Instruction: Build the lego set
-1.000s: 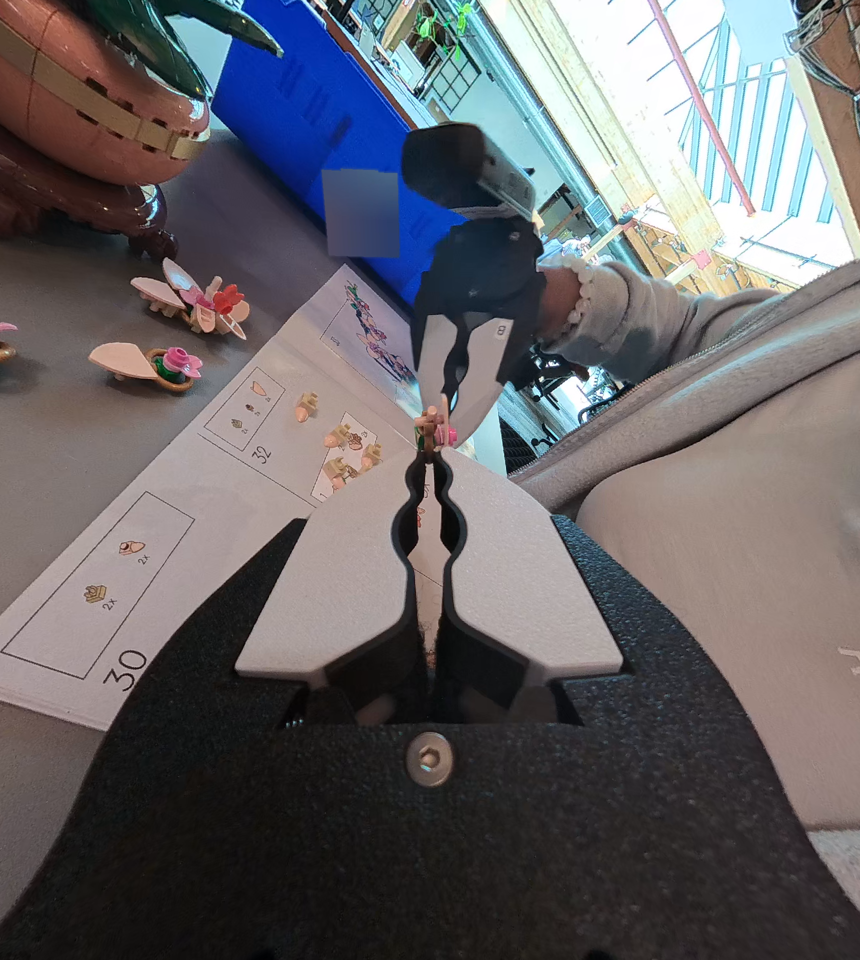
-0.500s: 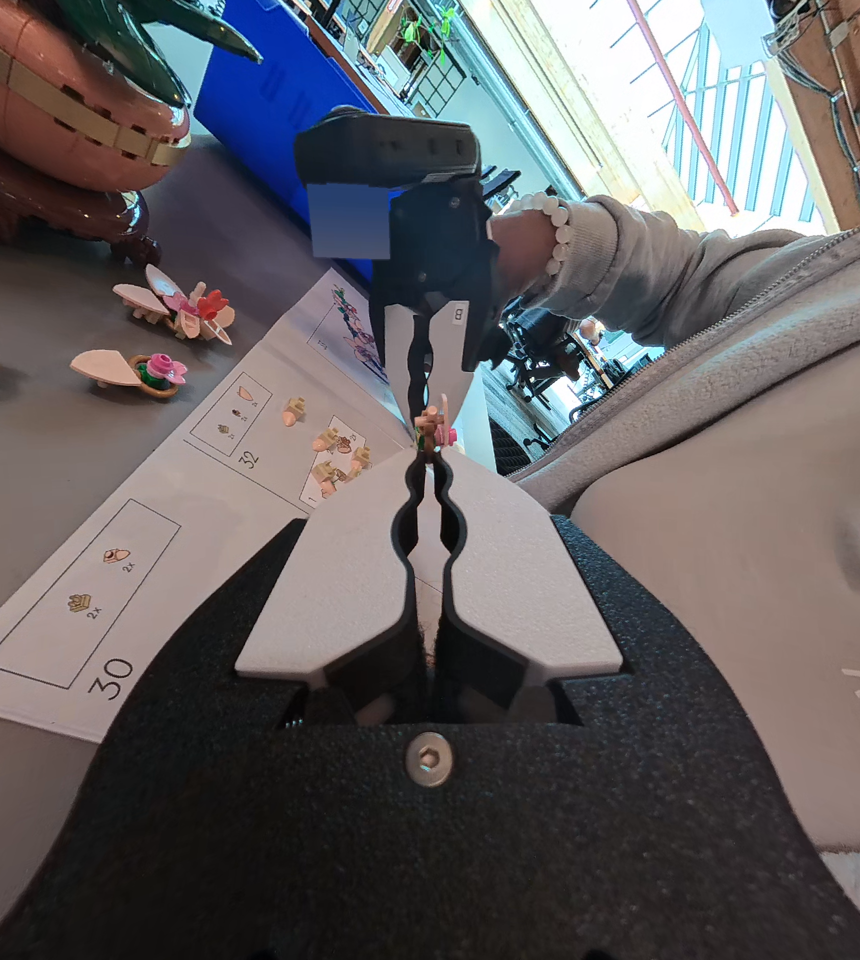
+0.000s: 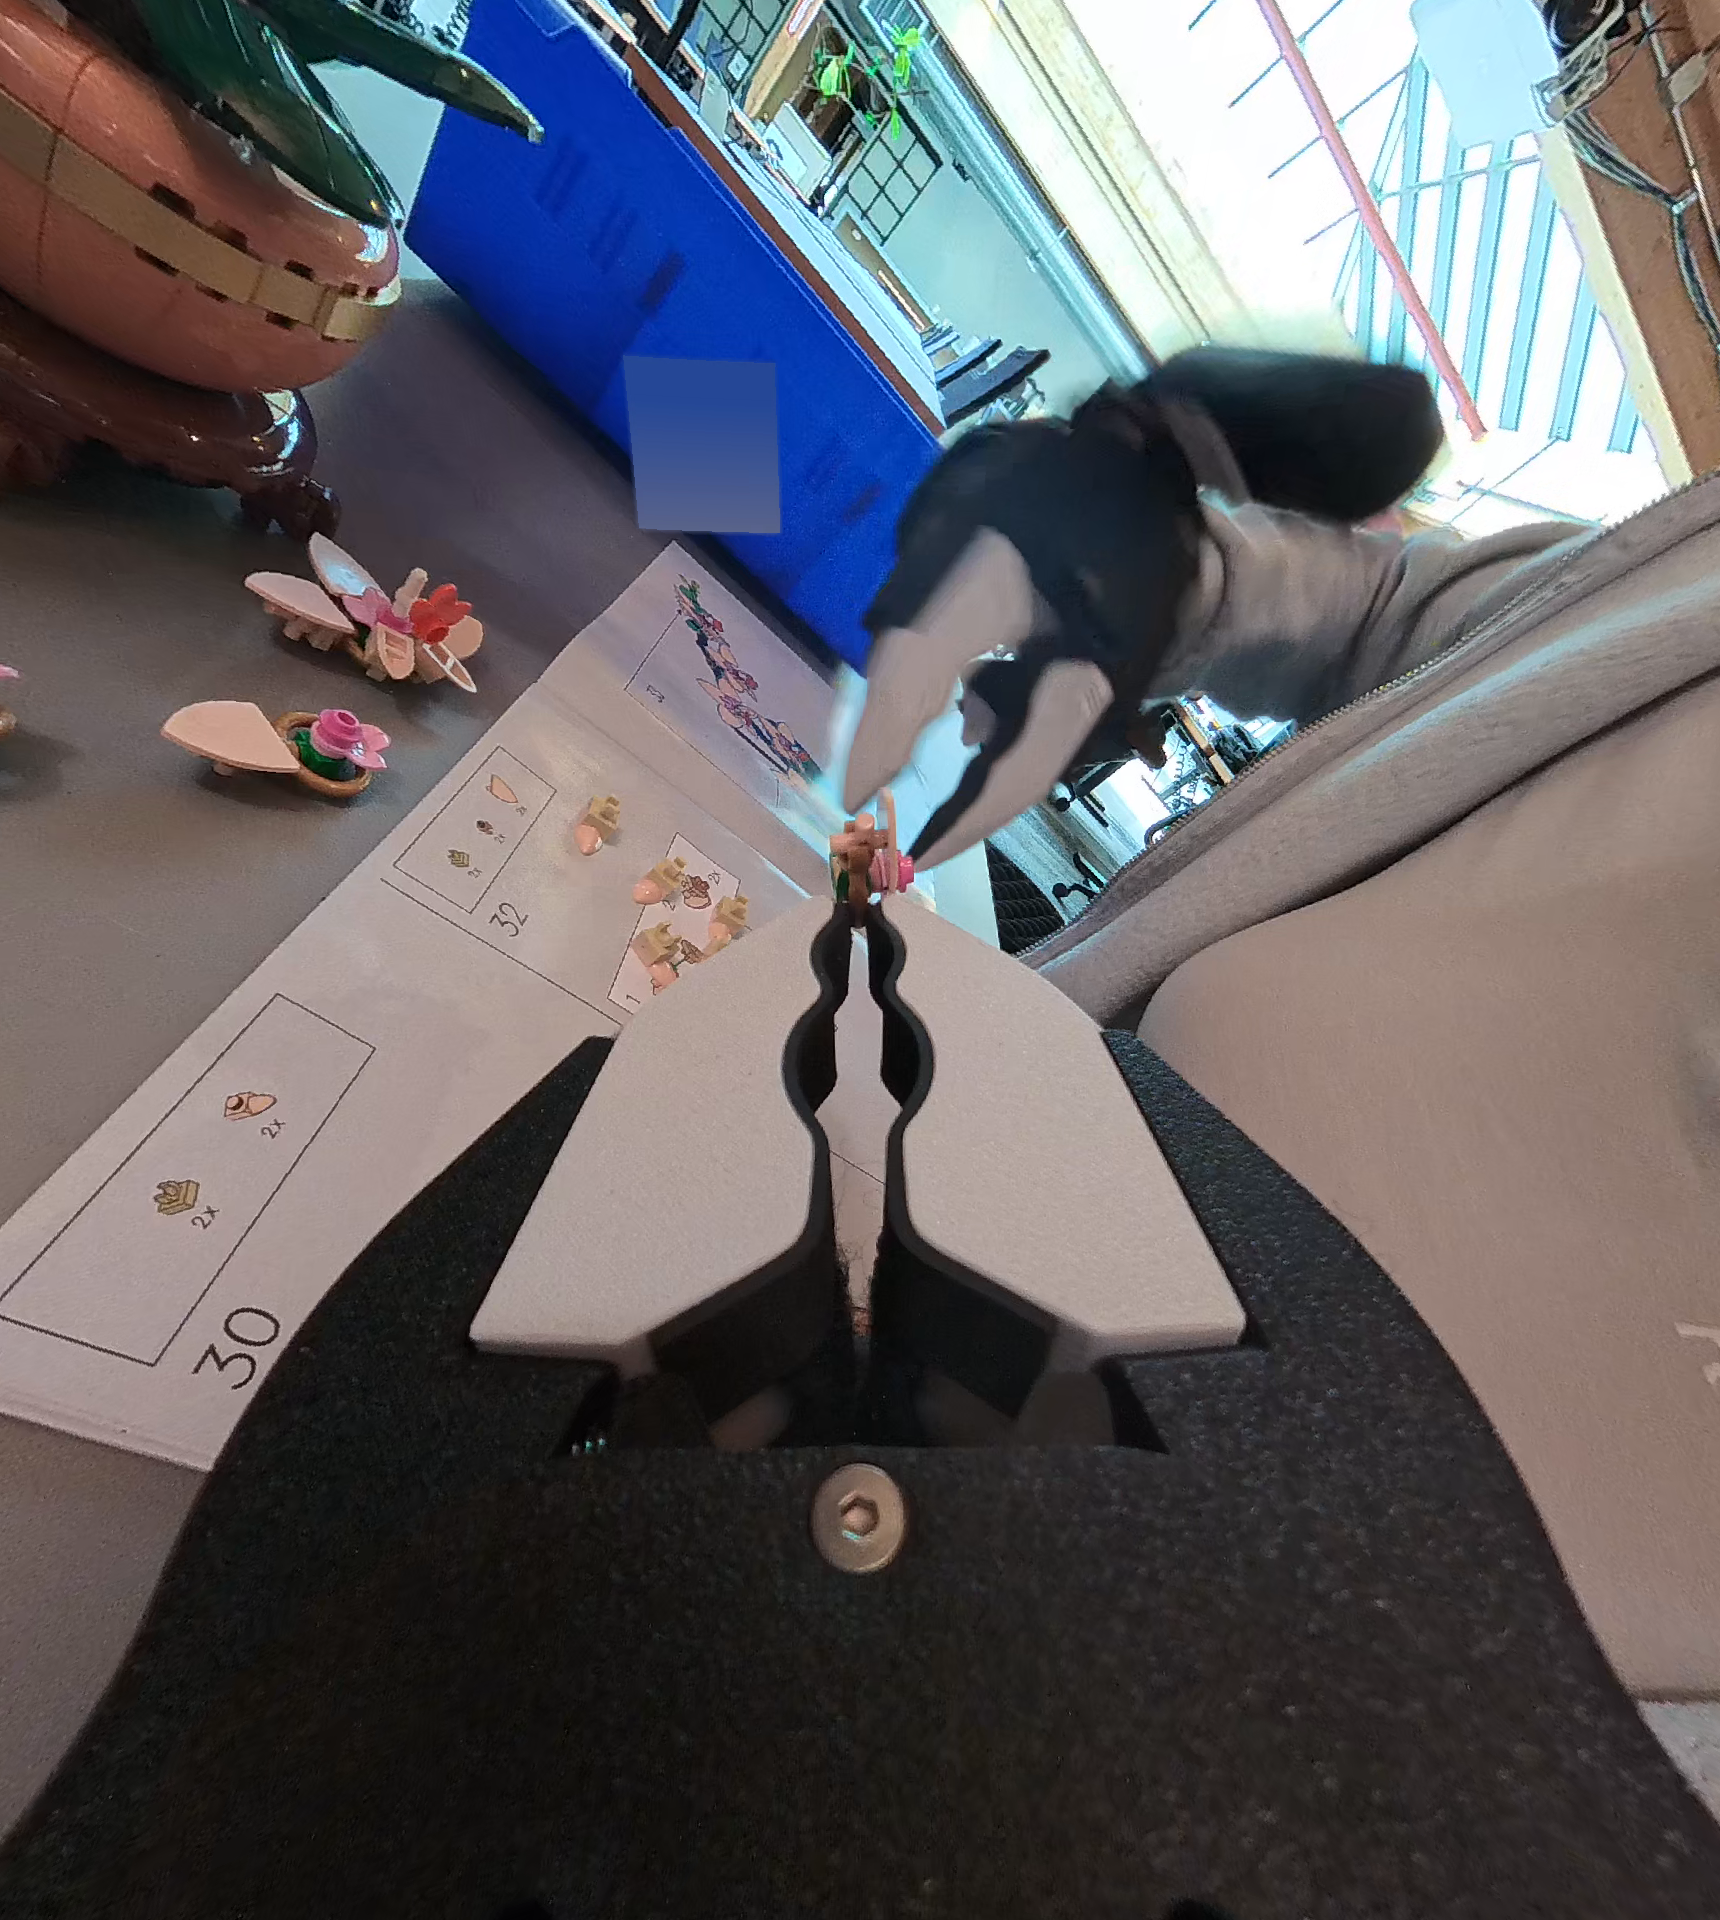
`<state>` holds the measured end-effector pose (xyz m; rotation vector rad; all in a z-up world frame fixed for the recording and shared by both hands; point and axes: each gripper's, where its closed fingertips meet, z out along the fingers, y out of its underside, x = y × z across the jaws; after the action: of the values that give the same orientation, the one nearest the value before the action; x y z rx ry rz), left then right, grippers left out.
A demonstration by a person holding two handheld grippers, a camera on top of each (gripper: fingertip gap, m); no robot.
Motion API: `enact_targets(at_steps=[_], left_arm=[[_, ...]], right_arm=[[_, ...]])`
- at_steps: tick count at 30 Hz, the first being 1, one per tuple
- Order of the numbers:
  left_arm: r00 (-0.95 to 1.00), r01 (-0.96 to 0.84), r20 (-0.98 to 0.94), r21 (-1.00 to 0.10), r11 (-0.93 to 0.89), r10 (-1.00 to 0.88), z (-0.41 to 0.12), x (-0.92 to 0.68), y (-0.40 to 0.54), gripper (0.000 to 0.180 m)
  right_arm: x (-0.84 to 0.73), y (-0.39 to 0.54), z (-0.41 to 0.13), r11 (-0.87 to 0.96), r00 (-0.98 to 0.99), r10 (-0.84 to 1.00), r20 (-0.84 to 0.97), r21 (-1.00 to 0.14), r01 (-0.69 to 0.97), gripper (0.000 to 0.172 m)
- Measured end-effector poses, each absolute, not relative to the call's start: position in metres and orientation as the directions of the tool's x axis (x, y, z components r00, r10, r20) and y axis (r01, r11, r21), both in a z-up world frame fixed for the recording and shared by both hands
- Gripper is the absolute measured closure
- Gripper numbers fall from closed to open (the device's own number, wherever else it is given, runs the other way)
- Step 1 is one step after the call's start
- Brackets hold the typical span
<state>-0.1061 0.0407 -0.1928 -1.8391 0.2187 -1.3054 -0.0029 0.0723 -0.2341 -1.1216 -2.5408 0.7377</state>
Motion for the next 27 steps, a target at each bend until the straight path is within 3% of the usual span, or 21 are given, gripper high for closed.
enact_targets(at_steps=[2, 5, 11, 16, 19, 22, 24, 27], left_arm=[[0.443, 0.311, 0.692, -0.715, -0.626, -0.57, -0.193, -0.106, 0.041, 0.178], [0.449, 0.305, 0.688, -0.718, -0.626, -0.57, -0.194, -0.105, 0.041, 0.178], [0.468, 0.302, 0.68, -0.723, -0.622, -0.564, -0.196, -0.106, 0.042, 0.178], [0.477, 0.298, 0.679, -0.723, -0.624, -0.558, -0.198, -0.107, 0.043, 0.178], [0.477, 0.297, 0.679, -0.723, -0.624, -0.559, -0.198, -0.107, 0.043, 0.178], [0.475, 0.298, 0.678, -0.724, -0.623, -0.56, -0.198, -0.107, 0.043, 0.178], [0.473, 0.301, 0.679, -0.724, -0.621, -0.562, -0.197, -0.107, 0.042, 0.178], [0.467, 0.302, 0.679, -0.725, -0.619, -0.567, -0.196, -0.106, 0.042, 0.178]], right_arm=[[0.011, 0.07, -0.242, 0.788, -0.756, 0.586, 0.294, -0.424, 0.446, 0.147], [0.024, 0.071, -0.259, 0.893, -0.79, 0.446, 0.421, -0.265, 0.363, 0.148], [0.018, 0.069, -0.255, 0.872, -0.758, 0.483, 0.438, -0.319, 0.372, 0.159], [0.014, 0.064, -0.255, 0.589, -0.623, 0.769, 0.145, -0.54, 0.601, 0.162], [0.012, 0.061, -0.253, 0.367, -0.502, 0.862, -0.071, -0.596, 0.715, 0.168], [0.012, 0.061, -0.255, 0.209, -0.396, 0.892, -0.218, -0.579, 0.788, 0.172], [0.009, 0.061, -0.245, -0.012, -0.266, 0.869, -0.418, -0.554, 0.832, 0.172], [0.009, 0.074, -0.233, -0.336, -0.01, 0.71, -0.704, -0.352, 0.874, 0.172]])
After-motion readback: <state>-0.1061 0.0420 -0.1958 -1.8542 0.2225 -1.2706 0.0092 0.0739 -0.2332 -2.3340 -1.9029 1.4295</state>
